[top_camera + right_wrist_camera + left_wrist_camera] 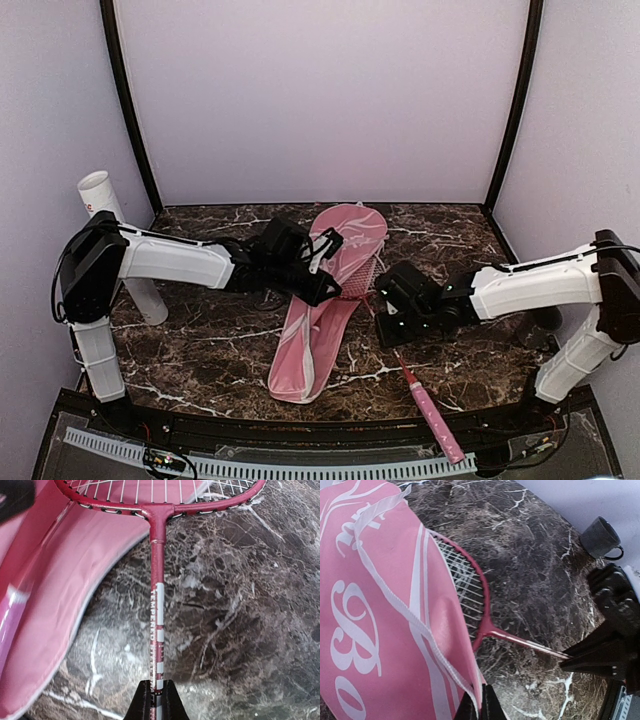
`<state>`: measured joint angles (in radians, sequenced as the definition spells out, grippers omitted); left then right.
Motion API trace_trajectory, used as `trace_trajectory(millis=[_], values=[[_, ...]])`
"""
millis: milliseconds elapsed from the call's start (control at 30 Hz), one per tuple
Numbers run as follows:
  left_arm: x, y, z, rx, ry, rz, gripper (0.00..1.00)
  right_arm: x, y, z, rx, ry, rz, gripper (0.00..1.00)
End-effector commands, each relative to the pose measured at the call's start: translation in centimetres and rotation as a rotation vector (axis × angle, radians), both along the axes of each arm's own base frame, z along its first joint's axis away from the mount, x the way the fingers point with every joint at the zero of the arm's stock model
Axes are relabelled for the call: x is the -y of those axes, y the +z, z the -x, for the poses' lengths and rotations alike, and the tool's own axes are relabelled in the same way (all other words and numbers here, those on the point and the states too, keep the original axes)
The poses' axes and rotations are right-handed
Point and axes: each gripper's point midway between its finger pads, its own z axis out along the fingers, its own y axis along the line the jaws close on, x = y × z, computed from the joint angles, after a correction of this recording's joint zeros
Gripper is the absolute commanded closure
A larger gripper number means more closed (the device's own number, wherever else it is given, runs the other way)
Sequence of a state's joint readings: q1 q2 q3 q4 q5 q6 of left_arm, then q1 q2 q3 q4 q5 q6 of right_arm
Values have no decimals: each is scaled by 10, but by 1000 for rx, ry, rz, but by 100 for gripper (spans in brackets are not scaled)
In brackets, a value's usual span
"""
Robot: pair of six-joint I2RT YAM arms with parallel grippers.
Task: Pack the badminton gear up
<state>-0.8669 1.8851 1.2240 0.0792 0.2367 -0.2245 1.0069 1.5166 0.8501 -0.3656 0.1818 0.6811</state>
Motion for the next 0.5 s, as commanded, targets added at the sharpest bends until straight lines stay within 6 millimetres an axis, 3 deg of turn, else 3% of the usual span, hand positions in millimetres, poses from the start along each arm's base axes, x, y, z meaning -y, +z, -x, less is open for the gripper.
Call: trace_trajectory(millis=[0,467], values=[[27,20,30,18,-181,106,100,-37,29,-39,120,-71,-141,100],[25,28,41,-56,-30,156,100,-52,16,-92,118,-263,-273,100]])
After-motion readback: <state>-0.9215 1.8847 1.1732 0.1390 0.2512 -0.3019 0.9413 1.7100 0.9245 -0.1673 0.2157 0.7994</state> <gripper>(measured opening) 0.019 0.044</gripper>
